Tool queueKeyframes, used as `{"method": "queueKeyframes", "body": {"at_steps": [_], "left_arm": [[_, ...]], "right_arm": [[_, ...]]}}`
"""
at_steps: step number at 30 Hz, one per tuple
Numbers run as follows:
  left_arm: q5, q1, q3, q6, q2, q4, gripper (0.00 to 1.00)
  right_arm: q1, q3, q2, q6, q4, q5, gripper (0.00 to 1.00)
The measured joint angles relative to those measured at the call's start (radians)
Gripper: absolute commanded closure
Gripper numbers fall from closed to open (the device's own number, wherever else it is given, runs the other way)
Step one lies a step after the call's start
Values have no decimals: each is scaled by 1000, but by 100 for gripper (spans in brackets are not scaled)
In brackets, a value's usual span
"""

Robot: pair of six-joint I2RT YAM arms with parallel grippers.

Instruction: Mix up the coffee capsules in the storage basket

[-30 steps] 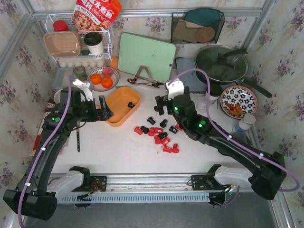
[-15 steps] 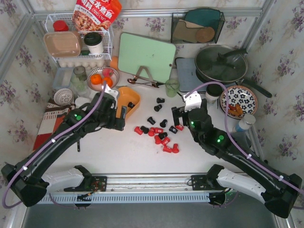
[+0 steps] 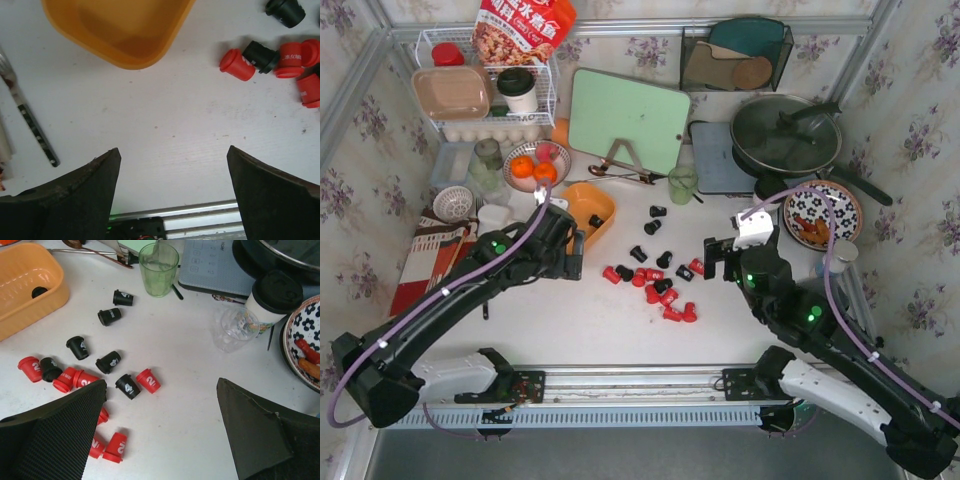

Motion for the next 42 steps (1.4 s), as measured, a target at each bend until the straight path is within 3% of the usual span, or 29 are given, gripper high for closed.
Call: {"method": "queueKeyframes", "body": {"at_steps": [10,18,28,42], "left_arm": [[128,-28,-13,-87,189,80,29],[142,-92,25,-145,353,158,29],[123,-92,70,-130,522,271,31],[91,-91,82,-104,645,306,32]], "right_arm": [[0,-55,-145,36,-18,-23,0],[0,-72,-197,40,-8,-45,0],[0,-77,-202,40,-6,-48,0],[0,-79,-194,39,-3,-49,0]]}}
